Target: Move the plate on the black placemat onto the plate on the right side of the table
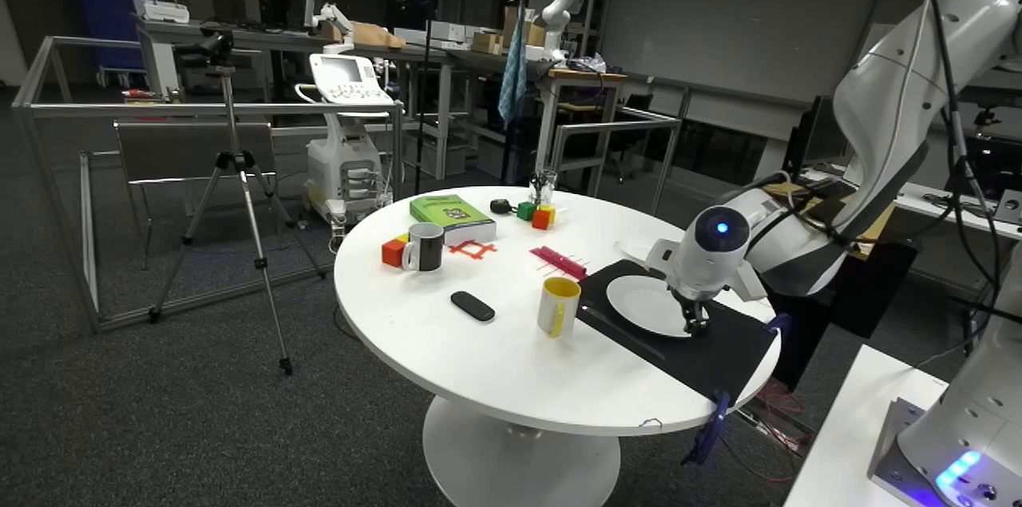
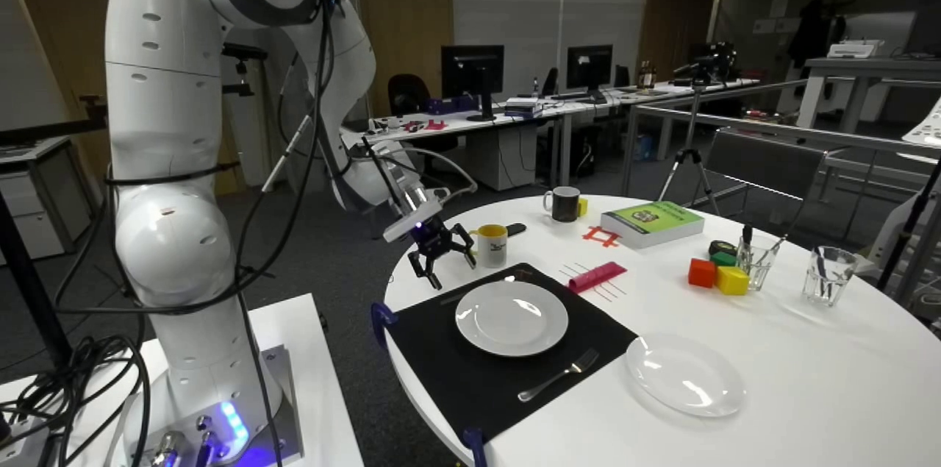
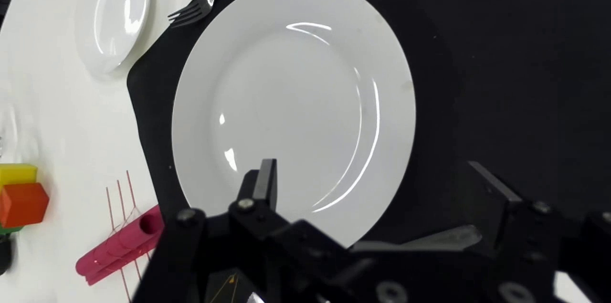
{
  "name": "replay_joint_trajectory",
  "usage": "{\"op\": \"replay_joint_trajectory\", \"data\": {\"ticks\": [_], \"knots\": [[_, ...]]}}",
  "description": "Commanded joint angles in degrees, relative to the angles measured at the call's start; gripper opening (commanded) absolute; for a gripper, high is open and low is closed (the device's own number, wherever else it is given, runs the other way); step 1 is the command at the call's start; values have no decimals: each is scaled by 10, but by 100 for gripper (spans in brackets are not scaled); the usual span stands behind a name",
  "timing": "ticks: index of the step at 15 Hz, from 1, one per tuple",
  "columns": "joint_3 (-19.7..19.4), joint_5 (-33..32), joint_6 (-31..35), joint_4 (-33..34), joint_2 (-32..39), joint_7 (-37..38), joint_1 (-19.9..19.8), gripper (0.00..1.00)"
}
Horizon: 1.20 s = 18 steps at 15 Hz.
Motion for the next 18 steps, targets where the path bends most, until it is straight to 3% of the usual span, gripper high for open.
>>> {"op": "replay_joint_trajectory", "data": {"ticks": [1, 4, 13, 18], "knots": [[-13, -72, 25, 15, 23, 74, 1, 100], [-14, -83, 37, 23, 40, 114, -4, 100], [-14, -23, 6, 38, 58, 260, 2, 100], [-17, -3, -12, 44, 60, 282, 1, 100]]}}
